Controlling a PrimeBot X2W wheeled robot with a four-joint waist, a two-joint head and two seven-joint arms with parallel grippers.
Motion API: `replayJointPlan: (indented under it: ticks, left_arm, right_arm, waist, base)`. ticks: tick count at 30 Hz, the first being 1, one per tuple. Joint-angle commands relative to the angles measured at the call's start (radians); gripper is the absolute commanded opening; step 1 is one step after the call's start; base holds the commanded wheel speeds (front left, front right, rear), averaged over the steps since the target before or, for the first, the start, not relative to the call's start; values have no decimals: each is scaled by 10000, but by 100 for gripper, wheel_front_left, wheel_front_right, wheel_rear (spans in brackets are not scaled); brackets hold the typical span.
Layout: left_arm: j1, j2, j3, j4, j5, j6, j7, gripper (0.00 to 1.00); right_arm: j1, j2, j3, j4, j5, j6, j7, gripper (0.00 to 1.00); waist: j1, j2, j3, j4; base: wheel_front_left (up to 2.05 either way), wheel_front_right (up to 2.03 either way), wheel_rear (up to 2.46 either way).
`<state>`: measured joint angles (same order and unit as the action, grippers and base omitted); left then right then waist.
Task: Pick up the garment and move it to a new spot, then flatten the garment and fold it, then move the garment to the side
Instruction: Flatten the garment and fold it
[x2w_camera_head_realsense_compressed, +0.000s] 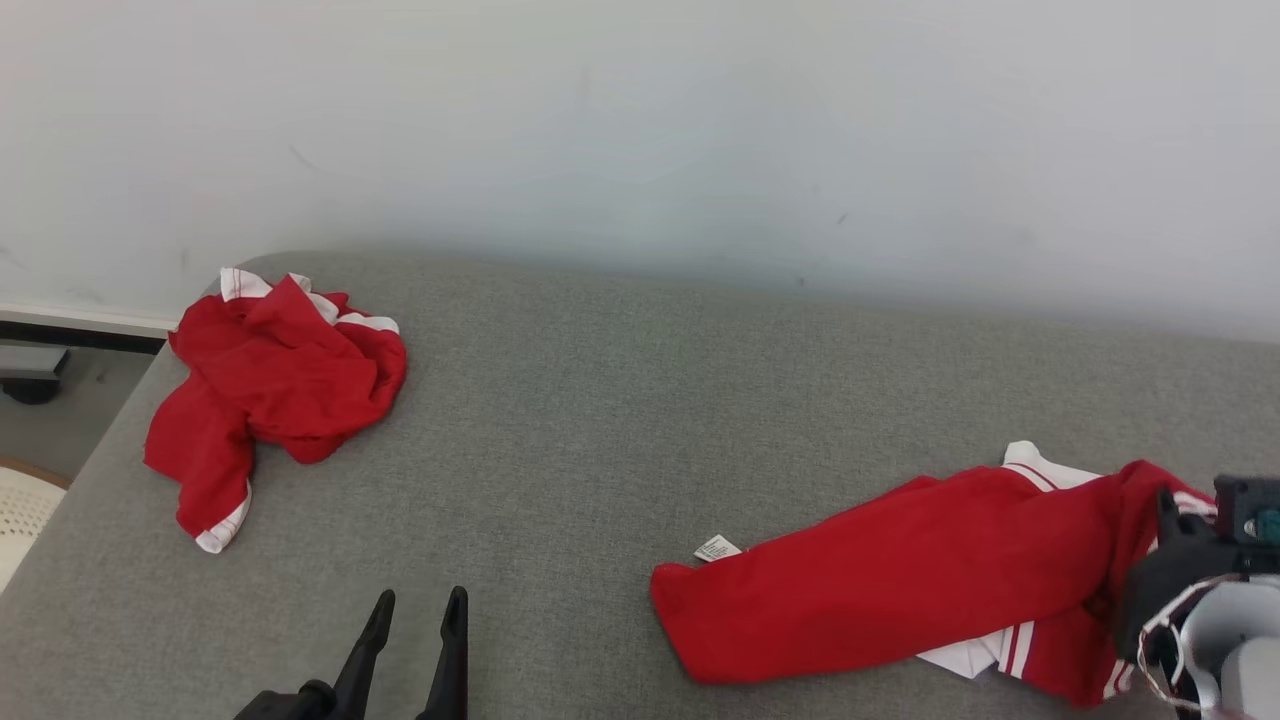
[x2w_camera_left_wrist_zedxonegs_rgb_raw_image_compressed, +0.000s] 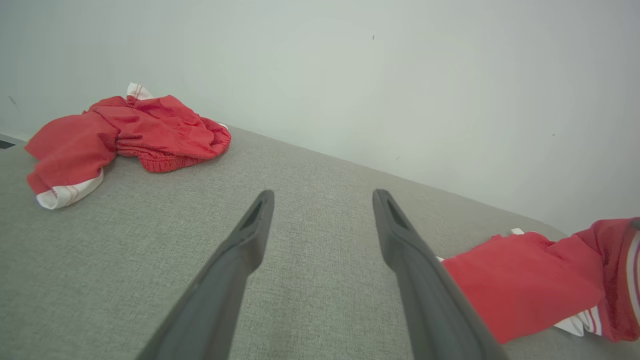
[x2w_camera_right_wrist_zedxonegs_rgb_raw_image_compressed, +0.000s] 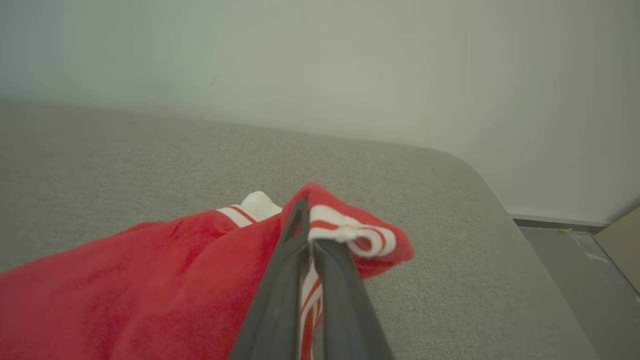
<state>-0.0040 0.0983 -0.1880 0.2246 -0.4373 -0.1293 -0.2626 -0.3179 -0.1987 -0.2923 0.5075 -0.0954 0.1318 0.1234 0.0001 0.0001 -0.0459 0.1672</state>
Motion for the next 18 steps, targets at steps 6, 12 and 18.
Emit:
replayJointPlan:
  ticks: [6, 12, 18]
  left_arm:
    - [-221, 17, -208, 133, -82, -16, -29, 100]
    - [-545, 23, -714, 510, -415, -16, 318, 100]
    - [-1275, 52, -1155, 1196, -820, -15, 1094, 100]
  right_arm:
    - [1119, 591, -1286, 246, -1117, -22, 1032, 50]
    - [1326, 1056, -1808, 142, -716, -22, 866, 100]
    - [1385, 1272, -1403, -474, 225, -22, -261, 100]
  waist:
    - [-1, -1, 182, -361]
    - [-1, -1, 181, -713]
    - [-1, -1, 144, -1105]
  base:
    - [0, 0, 0]
    - [0, 0, 0]
    - [0, 0, 0]
